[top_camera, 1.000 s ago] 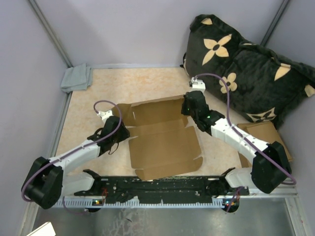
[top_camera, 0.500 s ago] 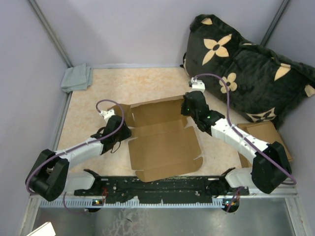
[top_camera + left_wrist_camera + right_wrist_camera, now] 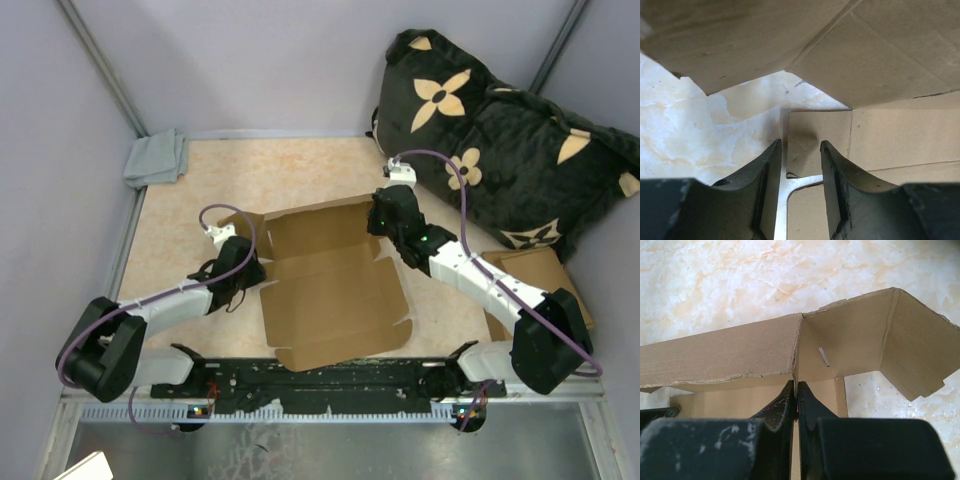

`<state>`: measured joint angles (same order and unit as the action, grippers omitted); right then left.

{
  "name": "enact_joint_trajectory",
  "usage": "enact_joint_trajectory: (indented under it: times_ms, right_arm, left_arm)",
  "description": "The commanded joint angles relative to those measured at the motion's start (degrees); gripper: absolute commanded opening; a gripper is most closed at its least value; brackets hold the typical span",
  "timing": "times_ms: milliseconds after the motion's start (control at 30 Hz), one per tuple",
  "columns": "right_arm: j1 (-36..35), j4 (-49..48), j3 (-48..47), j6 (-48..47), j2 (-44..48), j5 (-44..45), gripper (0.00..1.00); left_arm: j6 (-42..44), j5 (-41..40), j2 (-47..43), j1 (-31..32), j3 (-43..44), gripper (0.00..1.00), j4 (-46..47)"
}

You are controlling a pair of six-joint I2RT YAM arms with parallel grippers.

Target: Fold the paper box

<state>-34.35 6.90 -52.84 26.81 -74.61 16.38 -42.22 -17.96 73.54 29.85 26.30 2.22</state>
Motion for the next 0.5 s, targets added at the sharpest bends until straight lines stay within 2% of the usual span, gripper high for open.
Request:
enact_joint_trajectory:
  times_ms: [0,467]
  right_arm:
    - [0.1,-1.6,0.0,0.5,1.5,-0.6,0.04]
    - [0.1,-2.4,-0.2,1.2,0.6,-2.4,0.05]
  left_arm:
    - [1.4,1.9,0.0,-0.1,-0.7,0.42,2.9]
    - [-0.9,13.5,-9.3,-0.1,-2.6,0.37,7.9]
